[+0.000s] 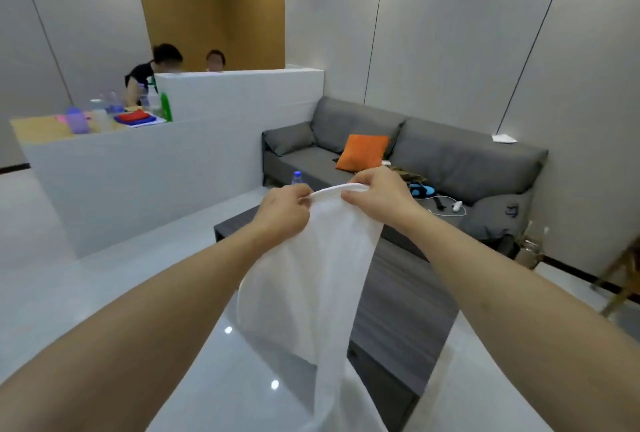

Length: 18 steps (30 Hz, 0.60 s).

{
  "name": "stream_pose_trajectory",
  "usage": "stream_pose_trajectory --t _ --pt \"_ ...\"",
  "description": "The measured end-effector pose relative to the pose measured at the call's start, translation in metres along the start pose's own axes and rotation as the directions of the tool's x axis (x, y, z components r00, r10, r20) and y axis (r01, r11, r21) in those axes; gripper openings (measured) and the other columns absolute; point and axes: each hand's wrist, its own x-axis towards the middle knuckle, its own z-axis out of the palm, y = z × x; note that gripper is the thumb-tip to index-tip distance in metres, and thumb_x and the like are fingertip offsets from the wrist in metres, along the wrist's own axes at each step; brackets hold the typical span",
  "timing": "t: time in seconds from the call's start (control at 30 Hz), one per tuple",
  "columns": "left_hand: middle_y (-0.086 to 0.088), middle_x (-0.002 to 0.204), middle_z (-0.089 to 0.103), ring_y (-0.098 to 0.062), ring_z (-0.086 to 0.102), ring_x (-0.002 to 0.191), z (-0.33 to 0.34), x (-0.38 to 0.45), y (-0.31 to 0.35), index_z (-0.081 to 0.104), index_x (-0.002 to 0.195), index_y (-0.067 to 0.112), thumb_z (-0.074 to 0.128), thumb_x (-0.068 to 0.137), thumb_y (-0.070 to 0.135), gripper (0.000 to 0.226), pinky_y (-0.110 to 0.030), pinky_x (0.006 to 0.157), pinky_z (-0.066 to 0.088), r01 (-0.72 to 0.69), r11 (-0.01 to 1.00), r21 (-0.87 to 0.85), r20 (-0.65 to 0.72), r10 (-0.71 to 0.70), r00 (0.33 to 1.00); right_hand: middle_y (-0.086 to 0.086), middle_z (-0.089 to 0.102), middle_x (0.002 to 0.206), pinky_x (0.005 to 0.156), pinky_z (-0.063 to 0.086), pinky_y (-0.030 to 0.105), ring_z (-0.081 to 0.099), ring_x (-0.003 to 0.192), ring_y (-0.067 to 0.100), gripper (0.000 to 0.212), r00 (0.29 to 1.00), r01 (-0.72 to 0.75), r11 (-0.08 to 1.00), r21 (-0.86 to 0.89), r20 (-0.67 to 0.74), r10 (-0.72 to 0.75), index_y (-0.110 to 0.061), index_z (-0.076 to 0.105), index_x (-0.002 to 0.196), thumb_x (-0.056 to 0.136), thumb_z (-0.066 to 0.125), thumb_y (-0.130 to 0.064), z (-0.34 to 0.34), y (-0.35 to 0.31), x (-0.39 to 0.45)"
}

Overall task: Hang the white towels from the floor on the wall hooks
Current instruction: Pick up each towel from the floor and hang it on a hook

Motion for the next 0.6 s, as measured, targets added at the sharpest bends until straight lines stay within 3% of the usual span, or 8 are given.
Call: stream_pose_trajectory --t 0.1,0.23,0.3,0.37,0.47,0.6 --pt "0.005 0.075 0.059 -0.012 0.057 0.071 0.01 0.064 0.005 0.058 0.069 0.032 0.049 0.09 0.028 0.023 -0.022 0.054 0.041 -0.03 0.999 -0.024 0.08 0.032 0.996 -0.004 0.068 0.082 0.071 0.053 0.035 0.063 0.081 0.017 0.012 0.999 -0.04 0.999 -0.033 -0.019 0.04 -0.022 0.074 0.083 0.081 0.068 -0.032 -0.014 0.033 0.058" --pt "0.015 0.058 0.055 0.001 0.052 0.054 0.013 0.138 0.003 0.061 0.066 0.028 0.066 0.067 0.07 0.042 -0.013 0.044 0.036 -0.02 0.994 -0.107 0.21 0.043 0.977 0.0 0.07 0.079 0.071 0.055 0.04 0.065 0.078 0.019 0.017 0.999 -0.042 0.999 -0.027 -0.009 0.041 -0.019 0.075 0.079 0.081 0.066 -0.033 -0.015 0.063 0.146" --pt "0.017 0.069 0.061 0.001 0.058 0.068 0.013 0.171 -0.011 0.063 0.07 0.032 0.075 0.062 0.061 0.032 -0.017 0.053 0.043 -0.018 1.0 0.003 0.312 0.016 0.95 -0.004 0.068 0.077 0.069 0.054 0.036 0.063 0.078 0.017 0.016 1.0 -0.012 0.998 -0.059 0.021 0.013 -0.022 0.074 0.079 0.083 0.064 -0.033 -0.007 0.072 0.192" --pt "0.008 0.084 0.065 -0.013 0.061 0.084 0.013 0.199 -0.035 0.062 0.077 0.029 0.077 0.068 0.044 0.023 -0.027 0.066 0.047 0.021 0.984 0.178 0.374 -0.087 0.923 -0.005 0.065 0.073 0.066 0.051 0.034 0.061 0.076 0.018 0.017 0.999 0.008 0.996 -0.084 0.031 -0.006 -0.023 0.07 0.073 0.085 0.063 -0.034 0.002 0.08 0.235" --pt "0.002 0.092 0.062 -0.02 0.056 0.087 0.0 0.226 -0.07 0.064 0.093 0.025 0.072 0.077 0.042 0.025 -0.028 0.07 0.042 0.189 0.916 0.355 0.228 -0.281 0.932 -0.007 0.063 0.072 0.065 0.046 0.032 0.06 0.078 0.02 0.021 0.999 0.029 0.997 -0.075 0.048 -0.026 -0.025 0.064 0.069 0.086 0.065 -0.037 0.018 0.091 0.29" --pt "-0.002 0.098 0.064 -0.021 0.054 0.087 -0.044 0.268 -0.09 0.067 0.103 0.02 0.07 0.081 0.044 0.032 -0.029 0.072 0.042 0.338 0.824 0.456 0.0 -0.379 0.925 -0.004 0.069 0.083 0.069 0.05 0.033 0.064 0.086 0.023 0.019 0.999 0.044 0.996 -0.076 -0.027 -0.046 -0.028 0.073 0.081 0.084 0.063 -0.043 0.02 0.094 0.357"
